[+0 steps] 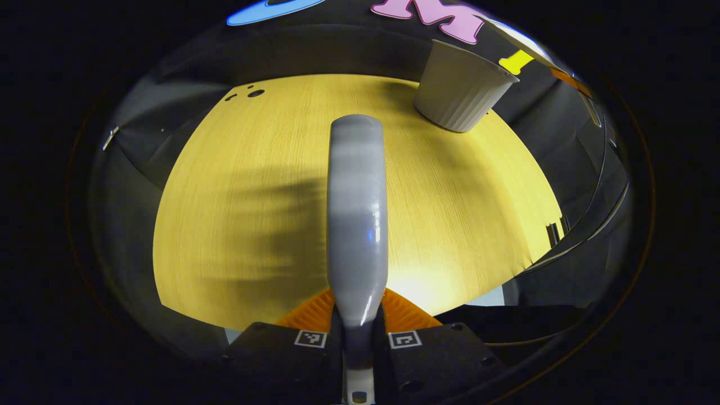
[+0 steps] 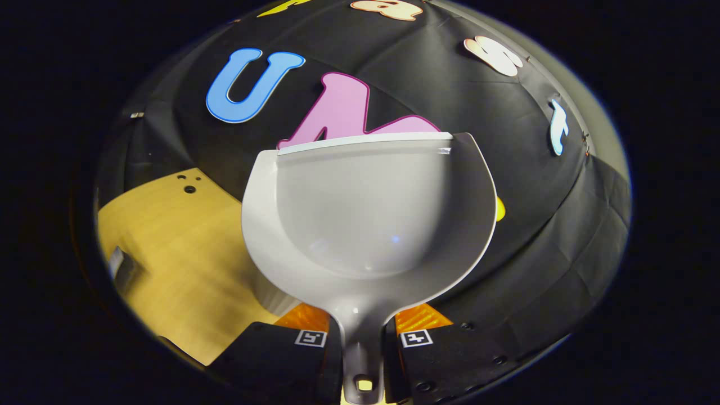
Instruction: Pick up the small broom and dustpan from the desktop, sweep the trash into the dustpan with the broom, and then empty the trash into the garbage bin.
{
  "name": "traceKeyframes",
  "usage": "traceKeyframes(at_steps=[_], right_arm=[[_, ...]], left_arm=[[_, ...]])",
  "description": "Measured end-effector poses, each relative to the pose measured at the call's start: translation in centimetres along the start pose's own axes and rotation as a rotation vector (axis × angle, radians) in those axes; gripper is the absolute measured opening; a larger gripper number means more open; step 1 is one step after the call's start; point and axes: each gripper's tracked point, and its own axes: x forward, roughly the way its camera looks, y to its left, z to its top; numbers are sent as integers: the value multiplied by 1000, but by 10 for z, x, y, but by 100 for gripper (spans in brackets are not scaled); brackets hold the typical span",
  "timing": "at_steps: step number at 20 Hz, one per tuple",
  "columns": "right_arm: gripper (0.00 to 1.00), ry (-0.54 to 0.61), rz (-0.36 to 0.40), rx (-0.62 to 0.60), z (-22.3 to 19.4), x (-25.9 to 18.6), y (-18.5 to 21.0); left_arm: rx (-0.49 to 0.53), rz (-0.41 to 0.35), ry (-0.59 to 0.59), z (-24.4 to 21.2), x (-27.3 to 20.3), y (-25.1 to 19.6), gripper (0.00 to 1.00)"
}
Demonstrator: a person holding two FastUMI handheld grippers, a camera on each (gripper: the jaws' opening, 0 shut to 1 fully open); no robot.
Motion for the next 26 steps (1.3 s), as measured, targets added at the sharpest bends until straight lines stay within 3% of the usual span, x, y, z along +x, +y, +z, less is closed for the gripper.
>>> traceKeyframes(at_steps=[7, 10, 16, 18, 19, 26], right_arm=[[33, 177, 240, 167, -79, -48, 108], [33, 280, 319, 219, -113, -69, 148], [33, 528, 435, 282, -193, -82, 219], [33, 609, 454, 296, -218, -88, 231], [33, 638, 456, 301, -225, -90, 236], [34, 810, 457, 346, -272, -68, 264]], left_arm=[[3, 43, -1, 1, -2, -1, 25], [6, 51, 25, 1, -5, 0, 29], [-20, 61, 71, 2, -9, -3, 26], [-27, 67, 91, 2, -9, -5, 29], [-29, 68, 103, 2, -9, -5, 26], [-3, 80, 198, 11, -22, -4, 27]])
